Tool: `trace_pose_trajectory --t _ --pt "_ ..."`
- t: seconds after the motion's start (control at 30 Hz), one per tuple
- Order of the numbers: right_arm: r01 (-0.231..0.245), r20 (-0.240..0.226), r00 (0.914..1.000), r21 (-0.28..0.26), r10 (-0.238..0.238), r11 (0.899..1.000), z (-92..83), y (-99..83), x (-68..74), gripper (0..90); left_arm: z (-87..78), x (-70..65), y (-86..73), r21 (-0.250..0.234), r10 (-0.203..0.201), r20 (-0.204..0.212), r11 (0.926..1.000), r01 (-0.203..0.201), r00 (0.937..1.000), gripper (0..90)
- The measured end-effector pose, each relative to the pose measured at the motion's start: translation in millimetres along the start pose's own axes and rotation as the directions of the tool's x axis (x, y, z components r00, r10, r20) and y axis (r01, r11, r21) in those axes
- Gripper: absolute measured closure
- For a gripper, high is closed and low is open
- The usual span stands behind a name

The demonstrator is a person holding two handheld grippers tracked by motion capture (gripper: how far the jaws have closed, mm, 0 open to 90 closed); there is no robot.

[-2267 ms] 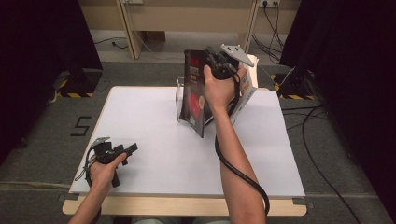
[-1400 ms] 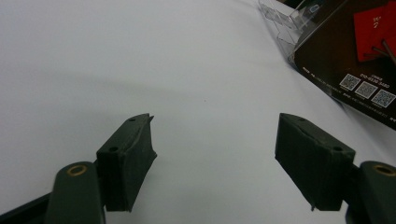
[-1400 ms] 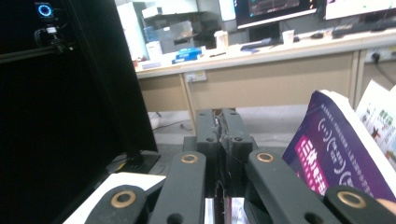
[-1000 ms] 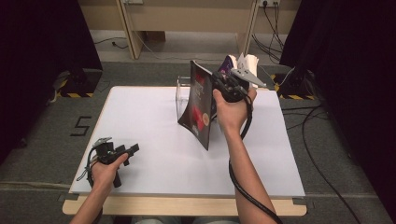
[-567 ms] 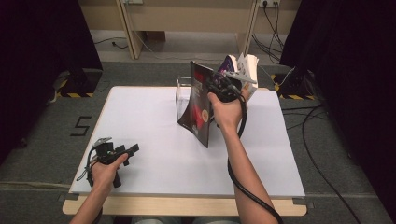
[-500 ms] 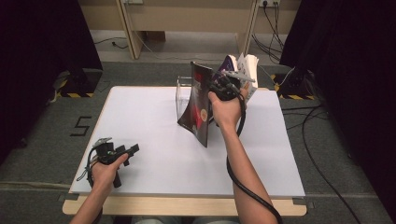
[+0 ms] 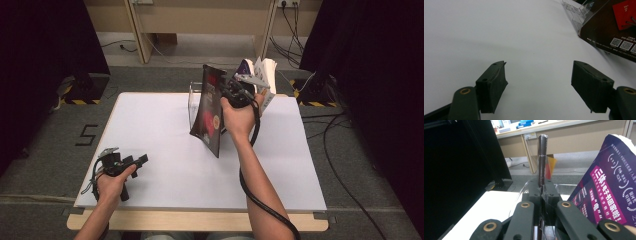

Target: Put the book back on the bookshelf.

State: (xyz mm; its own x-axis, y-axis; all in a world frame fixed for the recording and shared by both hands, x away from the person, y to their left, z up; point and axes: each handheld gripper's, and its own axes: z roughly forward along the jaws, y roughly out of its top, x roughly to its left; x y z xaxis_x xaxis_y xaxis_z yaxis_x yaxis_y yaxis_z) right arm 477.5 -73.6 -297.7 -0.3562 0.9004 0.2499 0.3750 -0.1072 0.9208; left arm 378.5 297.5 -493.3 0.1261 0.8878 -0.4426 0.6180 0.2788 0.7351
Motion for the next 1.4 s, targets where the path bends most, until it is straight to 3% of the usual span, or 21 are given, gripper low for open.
trace_pose_trajectory --t 0.47,1.03,1.4 --pt "0.016 -0.013 0.9998 -0.084 -0.017 0.996 -5.3 1.4 6.3 87.7 0.8 -0.5 -0.5 0.001 0.004 0.0 1.0 -0.004 1.0 26.7" --pt "0.029 -0.031 0.9989 -0.196 -0.036 0.98 5.4 19.5 21.5 87.7 1.5 -0.7 -0.4 0.003 0.004 0.003 1.0 -0.004 1.0 26.7" --pt "0.02 -0.062 0.9974 -0.224 -0.035 0.974 6.2 30.4 39.3 87.7 1.0 0.2 0.2 0.002 0.003 0.003 1.0 -0.003 1.0 26.7"
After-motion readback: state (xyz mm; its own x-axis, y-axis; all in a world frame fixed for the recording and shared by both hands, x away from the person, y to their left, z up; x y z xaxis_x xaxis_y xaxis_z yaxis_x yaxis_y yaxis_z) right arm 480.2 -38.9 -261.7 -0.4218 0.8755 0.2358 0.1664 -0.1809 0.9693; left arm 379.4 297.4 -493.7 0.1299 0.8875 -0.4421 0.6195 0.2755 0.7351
